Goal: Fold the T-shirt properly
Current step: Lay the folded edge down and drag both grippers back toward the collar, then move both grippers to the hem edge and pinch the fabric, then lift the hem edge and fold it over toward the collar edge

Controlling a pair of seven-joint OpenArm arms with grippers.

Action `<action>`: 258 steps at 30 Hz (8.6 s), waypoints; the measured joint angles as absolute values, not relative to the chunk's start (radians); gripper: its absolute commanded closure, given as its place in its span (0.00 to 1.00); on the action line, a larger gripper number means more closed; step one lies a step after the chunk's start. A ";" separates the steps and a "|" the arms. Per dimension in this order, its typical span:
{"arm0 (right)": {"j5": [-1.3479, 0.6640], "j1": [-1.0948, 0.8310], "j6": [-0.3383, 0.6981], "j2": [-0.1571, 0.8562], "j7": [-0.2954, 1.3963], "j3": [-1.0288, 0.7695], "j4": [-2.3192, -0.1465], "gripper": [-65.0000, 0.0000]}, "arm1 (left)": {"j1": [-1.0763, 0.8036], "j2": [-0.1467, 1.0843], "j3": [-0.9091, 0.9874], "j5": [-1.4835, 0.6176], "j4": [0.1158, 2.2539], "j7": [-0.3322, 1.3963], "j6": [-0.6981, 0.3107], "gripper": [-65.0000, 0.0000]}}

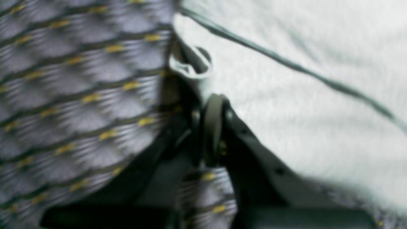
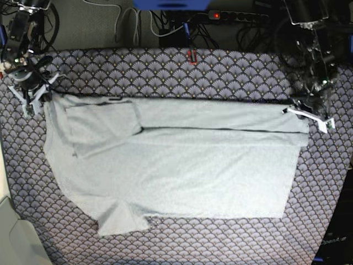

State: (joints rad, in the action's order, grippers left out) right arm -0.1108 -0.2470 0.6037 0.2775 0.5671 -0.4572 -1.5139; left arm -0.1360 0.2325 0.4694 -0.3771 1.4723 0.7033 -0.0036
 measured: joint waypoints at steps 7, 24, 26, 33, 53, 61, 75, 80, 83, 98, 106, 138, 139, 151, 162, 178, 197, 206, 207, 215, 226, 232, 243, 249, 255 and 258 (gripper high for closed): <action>-0.189 -0.361 0.606 0.282 0.574 -0.457 -1.602 1.00 | -0.245 0.272 0.510 -0.382 1.546 0.704 -0.008 0.99; -0.191 -0.477 0.606 0.282 0.557 -0.457 -1.650 1.00 | -0.381 0.283 0.509 -0.385 1.593 0.700 -0.011 0.99; -0.191 -0.477 0.606 0.283 0.557 -0.457 -1.650 1.00 | -0.389 0.282 0.509 -0.386 1.593 0.700 -0.011 0.99; -0.192 -0.477 0.610 0.280 0.558 -0.495 -1.650 1.00 | -0.402 0.282 0.509 -0.386 1.593 0.700 -0.012 0.99; -0.187 -0.469 0.684 0.286 0.632 -0.500 -1.645 0.57 | -0.400 0.283 0.509 -0.376 1.586 0.699 -0.004 0.16; -0.168 -0.444 0.690 0.282 0.654 -0.636 -1.640 0.57 | -0.327 0.285 0.688 -0.372 1.576 0.700 -0.004 0.15; -0.191 -0.031 0.701 0.405 0.658 -0.484 -1.545 0.57 | -0.074 0.318 0.715 -0.359 1.566 0.707 0.005 0.15; -0.182 0.242 0.691 0.433 0.689 -0.286 -1.254 0.57 | 0.013 0.288 0.627 -0.364 1.550 0.791 -0.004 0.15; -0.179 0.406 0.691 0.435 0.666 -0.191 -1.043 0.57 | 0.046 0.260 0.624 -0.363 1.549 0.779 -0.004 0.15; -0.165 0.643 0.586 0.415 0.269 0.007 -0.461 0.57 | 0.171 0.247 0.620 -0.360 1.276 0.669 0.001 0.15; -0.168 0.643 0.524 0.391 0.246 0.009 -0.448 0.57 | 0.214 0.249 0.621 -0.360 1.222 0.653 0.003 0.15; -0.207 0.569 0.522 0.386 0.182 0.007 -0.462 1.00 | 0.671 0.295 0.364 -0.164 0.267 -0.006 0.004 0.15; -0.207 0.570 0.522 0.386 0.182 0.007 -0.462 1.00 | 0.671 0.300 0.364 -0.165 0.264 -0.005 0.004 0.15; -0.207 0.570 0.522 0.386 0.183 0.007 -0.462 1.00 | 0.665 0.304 0.215 -0.167 0.257 -0.010 -0.001 0.15; -0.207 0.570 0.522 0.385 0.182 0.007 -0.462 1.00 | 0.622 0.300 0.168 -0.178 0.263 -0.053 -0.007 0.15; -0.207 0.570 0.522 0.385 0.182 0.007 -0.462 1.00 | 0.607 0.299 0.168 -0.172 0.269 -0.086 -0.018 0.97; -0.183 0.376 0.526 0.381 0.448 -0.039 -0.921 1.00 | 0.425 0.305 0.168 -0.266 0.744 0.180 0.000 0.99; -0.180 0.295 0.551 0.396 0.513 -0.142 -1.073 1.00 | 0.317 0.328 0.267 -0.337 0.868 0.262 -0.004 0.99; -0.184 0.282 0.576 0.396 0.514 -0.159 -1.092 1.00 | 0.307 0.328 0.270 -0.338 0.878 0.261 -0.004 0.99; -0.190 0.201 0.598 0.394 0.584 -0.231 -1.248 1.00 | 0.231 0.330 0.285 -0.340 0.994 0.270 -0.004 0.99; -0.192 0.047 0.603 0.394 0.591 -0.260 -1.435 1.00 | 0.127 0.306 0.431 -0.345 1.202 0.430 -0.010 0.99; -0.193 -0.035 0.606 0.371 0.592 -0.304 -1.527 1.00 | 0.060 0.294 0.490 -0.345 1.290 0.521 -0.010 0.99; -0.184 -0.154 0.624 0.346 0.598 -0.343 -1.678 1.00 | -0.053 0.276 0.488 -0.344 1.448 0.528 -0.007 0.99; -0.187 -0.159 0.628 0.337 0.609 -0.388 -1.736 1.00 | -0.053 0.279 0.489 -0.344 1.527 0.560 -0.006 0.99; -0.192 -0.150 0.707 0.334 0.688 -0.474 -1.789 1.00 | -0.051 0.274 0.488 -0.345 1.593 0.580 -0.006 0.99; -0.192 -0.147 0.707 0.332 0.711 -0.506 -1.796 1.00 | -0.042 0.272 0.488 -0.346 1.591 0.588 -0.007 0.99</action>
